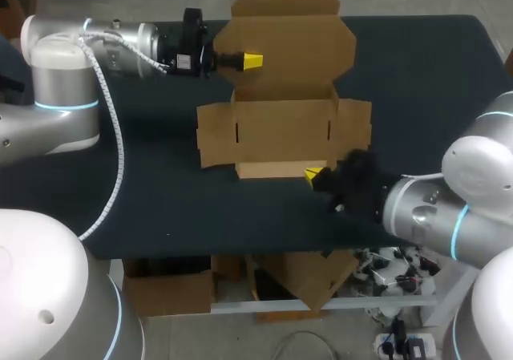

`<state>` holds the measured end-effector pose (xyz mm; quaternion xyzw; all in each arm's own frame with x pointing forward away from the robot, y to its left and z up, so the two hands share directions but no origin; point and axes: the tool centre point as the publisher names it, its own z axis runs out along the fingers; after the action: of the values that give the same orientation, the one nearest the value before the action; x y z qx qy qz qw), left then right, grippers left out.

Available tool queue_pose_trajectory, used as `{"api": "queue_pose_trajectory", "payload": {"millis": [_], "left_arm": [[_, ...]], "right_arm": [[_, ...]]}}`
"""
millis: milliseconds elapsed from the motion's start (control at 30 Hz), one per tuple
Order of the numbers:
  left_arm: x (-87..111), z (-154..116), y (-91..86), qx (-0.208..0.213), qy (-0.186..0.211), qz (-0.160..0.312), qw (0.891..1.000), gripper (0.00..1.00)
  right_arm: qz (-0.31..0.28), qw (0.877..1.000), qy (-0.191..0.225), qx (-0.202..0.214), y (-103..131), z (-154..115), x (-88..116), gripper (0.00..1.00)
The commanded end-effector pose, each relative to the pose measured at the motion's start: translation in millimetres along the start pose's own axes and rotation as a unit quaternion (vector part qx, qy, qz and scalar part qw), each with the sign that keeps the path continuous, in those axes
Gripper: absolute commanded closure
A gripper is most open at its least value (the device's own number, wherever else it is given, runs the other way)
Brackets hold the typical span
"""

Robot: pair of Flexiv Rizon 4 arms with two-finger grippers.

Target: Assemble the packaging by folding the flat box into shape, placing the metal phone stand inside, and closing the box properly

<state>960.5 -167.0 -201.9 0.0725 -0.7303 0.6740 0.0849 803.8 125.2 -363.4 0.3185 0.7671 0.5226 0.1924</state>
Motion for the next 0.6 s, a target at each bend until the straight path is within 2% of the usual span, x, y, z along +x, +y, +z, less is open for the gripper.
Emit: {"api": "queue_pose_trajectory", "payload": {"millis": [33,600], "left_arm": [[0.2,0.4,1.9,0.001,0.001,0.0,1.0,1.0],[0.2,0.4,1.9,0.001,0.001,0.0,1.0,1.0]], "right_arm": [[0.001,1.0,-0.03,0.004,-1.8,45.4,6.8,1.0],[0.0,0.999,-0.041,0.029,-5.7,76.2,5.8,1.0]]}}
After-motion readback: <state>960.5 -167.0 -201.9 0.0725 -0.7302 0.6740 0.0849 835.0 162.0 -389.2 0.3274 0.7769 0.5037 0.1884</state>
